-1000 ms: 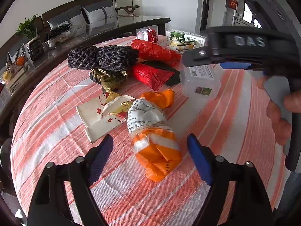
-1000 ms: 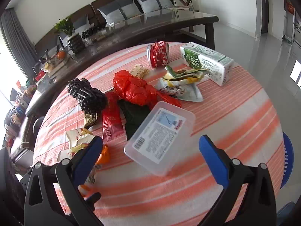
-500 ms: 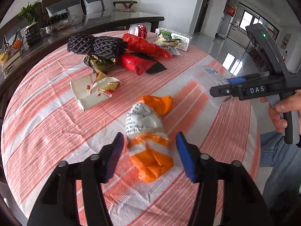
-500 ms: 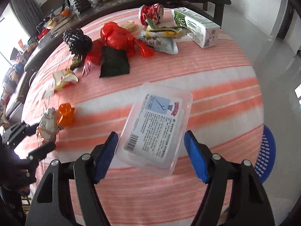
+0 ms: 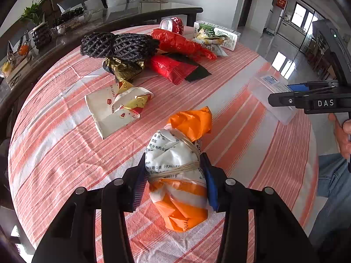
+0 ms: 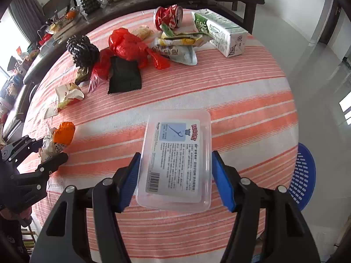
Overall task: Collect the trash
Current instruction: 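Carry both items to the blue wastebasket and open both tools to drop them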
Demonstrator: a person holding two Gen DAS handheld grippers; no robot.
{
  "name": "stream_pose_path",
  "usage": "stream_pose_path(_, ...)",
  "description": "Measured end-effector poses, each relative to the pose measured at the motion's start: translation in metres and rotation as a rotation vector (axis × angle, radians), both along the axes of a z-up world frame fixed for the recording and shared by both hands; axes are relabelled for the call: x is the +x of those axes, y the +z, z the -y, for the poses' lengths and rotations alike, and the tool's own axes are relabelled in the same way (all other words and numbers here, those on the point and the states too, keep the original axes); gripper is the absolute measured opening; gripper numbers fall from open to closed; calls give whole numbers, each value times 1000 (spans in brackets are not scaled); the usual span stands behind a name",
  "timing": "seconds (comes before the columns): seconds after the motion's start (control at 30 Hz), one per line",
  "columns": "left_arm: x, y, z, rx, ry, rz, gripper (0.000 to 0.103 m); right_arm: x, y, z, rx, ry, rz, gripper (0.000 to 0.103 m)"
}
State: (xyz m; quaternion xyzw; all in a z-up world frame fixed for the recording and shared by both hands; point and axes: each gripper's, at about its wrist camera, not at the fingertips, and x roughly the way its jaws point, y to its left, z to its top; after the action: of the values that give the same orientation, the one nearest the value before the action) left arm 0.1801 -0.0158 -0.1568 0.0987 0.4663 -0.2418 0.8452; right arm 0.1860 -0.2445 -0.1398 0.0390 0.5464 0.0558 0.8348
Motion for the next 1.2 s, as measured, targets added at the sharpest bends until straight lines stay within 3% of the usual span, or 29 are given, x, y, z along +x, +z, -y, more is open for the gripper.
stream_pose_path(0.23, -7, 36, 34, -126, -39, 32, 45, -27, 34, 58, 103, -60, 119, 62)
stream_pose_path(0.4, -14, 60, 109, -192, -152, 36, 45, -49, 48, 146, 81, -178, 170, 62)
stream_pose_path(0.53, -18, 63, 190, -227, -251, -6, 45, -66, 37, 223, 57, -286, 164, 62)
stream_pose_path(0.7, -25, 42, 301, -216, -349, -61, 45, -76, 8, 297, 49, -366, 137, 62)
stream_pose_path(0.87, -23, -6, 388, -187, -374, -142, 45, -82, -35, 356, 86, -437, 96, 62)
stream_pose_path(1.0, -14, -46, 436, -159, -364, -201, 46, -83, -66, 389, 126, -484, 68, 62)
stream_pose_path(1.2, -5, -89, 480, -128, -354, -221, 47, -84, -96, 420, 205, -534, 54, 62)
